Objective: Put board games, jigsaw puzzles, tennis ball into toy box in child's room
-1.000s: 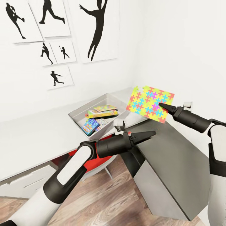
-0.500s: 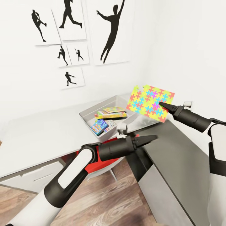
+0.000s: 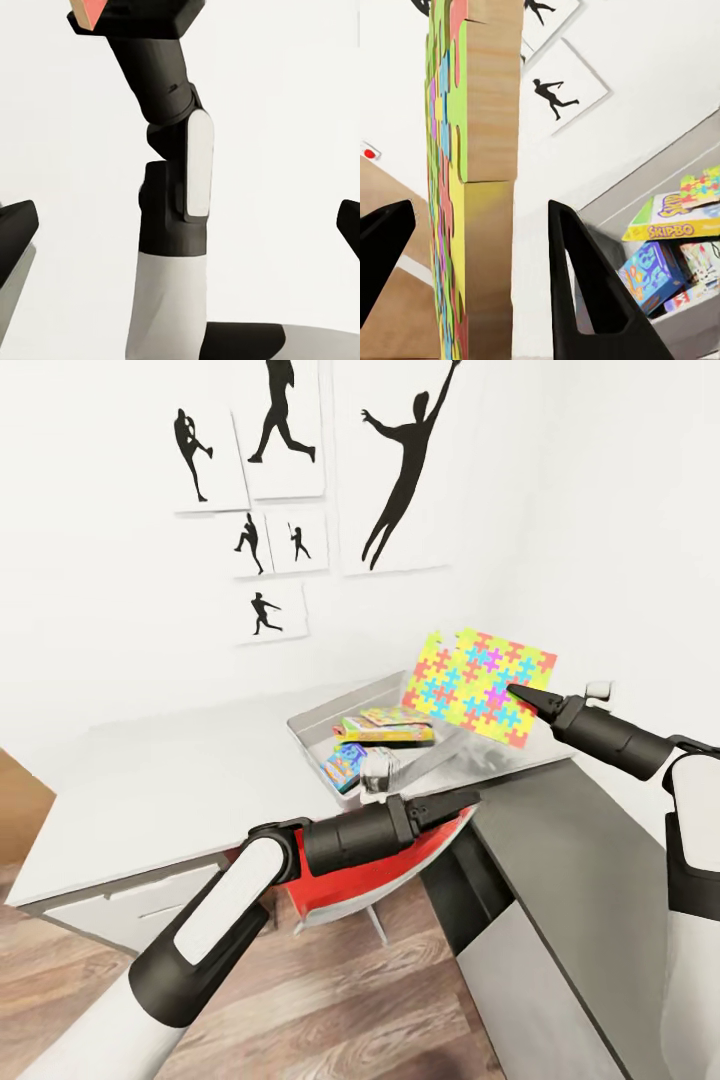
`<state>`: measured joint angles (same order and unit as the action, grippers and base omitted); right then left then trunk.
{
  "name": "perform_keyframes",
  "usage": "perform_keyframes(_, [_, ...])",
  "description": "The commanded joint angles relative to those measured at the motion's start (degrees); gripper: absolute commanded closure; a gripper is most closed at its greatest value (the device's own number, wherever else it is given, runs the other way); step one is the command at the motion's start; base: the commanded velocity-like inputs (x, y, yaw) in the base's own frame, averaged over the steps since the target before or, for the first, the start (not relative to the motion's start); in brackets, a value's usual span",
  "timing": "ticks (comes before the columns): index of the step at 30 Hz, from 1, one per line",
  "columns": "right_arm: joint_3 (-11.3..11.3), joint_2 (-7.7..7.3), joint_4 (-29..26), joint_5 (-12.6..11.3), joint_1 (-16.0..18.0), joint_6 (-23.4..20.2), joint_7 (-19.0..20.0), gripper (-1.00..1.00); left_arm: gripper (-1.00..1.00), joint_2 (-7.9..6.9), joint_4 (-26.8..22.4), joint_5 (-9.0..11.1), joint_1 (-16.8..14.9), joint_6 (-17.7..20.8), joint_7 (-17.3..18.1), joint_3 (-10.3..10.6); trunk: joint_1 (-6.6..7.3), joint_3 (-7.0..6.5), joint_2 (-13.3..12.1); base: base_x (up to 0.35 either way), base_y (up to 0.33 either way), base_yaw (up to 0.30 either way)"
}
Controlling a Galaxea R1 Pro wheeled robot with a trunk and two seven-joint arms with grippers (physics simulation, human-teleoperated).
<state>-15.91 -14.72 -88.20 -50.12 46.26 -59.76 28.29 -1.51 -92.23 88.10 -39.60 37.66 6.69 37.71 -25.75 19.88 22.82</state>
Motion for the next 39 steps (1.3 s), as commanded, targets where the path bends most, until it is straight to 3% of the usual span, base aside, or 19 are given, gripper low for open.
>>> perform_keyframes(1, [-0.1,-0.03,0.0,0.5,0.1,-0.2,0.5,1.0,-1.0,-0.12,0.0,0.1,0.0,0.1,0.2,-0.1,-0.03,0.02,0.1,0.0,0.0,0.211])
perform_keyframes(11, [-0.1,-0.11,-0.1,0.5,1.3,-0.2,0.5,1.0,-1.0,-1.38,0.0,0.1,0.3,0.0,0.3,-0.6,-0.03,-0.6,0.1,0.0,0.0,0.217])
perform_keyframes(14, [-0.1,-0.02,0.1,0.6,2.4,-0.2,0.1,1.0,-1.0,-3.13,0.0,0.1,2.1,-0.3,0.8,-2.3,-0.03,-0.67,0.1,0.0,0.0,0.15])
perform_keyframes(17, [0.0,0.04,0.2,0.7,2.8,-0.2,-1.0,1.0,-1.0,-5.34,0.0,0.1,4.9,-0.4,2.7,-6.0,-0.03,-0.7,0.1,0.0,0.0,0.08])
perform_keyframes(19, [0.0,0.11,0.2,0.7,2.9,-0.2,-2.2,1.0,-1.0,-7.69,0.0,0.1,7.4,-0.5,4.6,-9.2,-0.03,-0.72,0.1,0.0,0.0,0.045])
perform_keyframes(20, [0.0,0.11,0.2,0.7,2.9,-0.2,-2.2,1.0,-1.0,-7.69,0.0,0.1,7.4,-0.5,4.6,-9.2,-0.03,-0.72,0.1,0.0,0.0,0.032])
perform_keyframes(25, [0.2,-0.05,0.3,0.6,3.1,-0.2,-4.3,1.0,-1.0,-14.27,0.0,0.1,13.7,-0.6,10.7,-18.3,-0.03,-0.74,0.1,0.0,0.0,0.022])
perform_keyframes(28, [0.3,-0.25,0.4,0.6,3.5,-0.2,-4.8,1.0,-1.0,-16.89,0.0,0.1,16.8,-0.7,15.0,-23.4,-0.03,-0.74,0.1,0.0,0.0,0.009])
perform_keyframes(33, [3.2,-0.48,0.9,0.5,5.6,-0.2,-5.1,1.0,-1.0,-19.61,0.0,0.1,21.0,-0.7,20.4,-30.9,-0.03,-0.74,0.1,0.0,0.0,0.004])
perform_keyframes(39, [9.6,-3.06,2.7,-1.5,6.9,-0.2,-5.0,1.0,-1.0,-21.47,0.0,0.1,23.6,-0.6,23.0,-35.7,-0.03,-0.74,0.1,0.0,0.0,0.001])
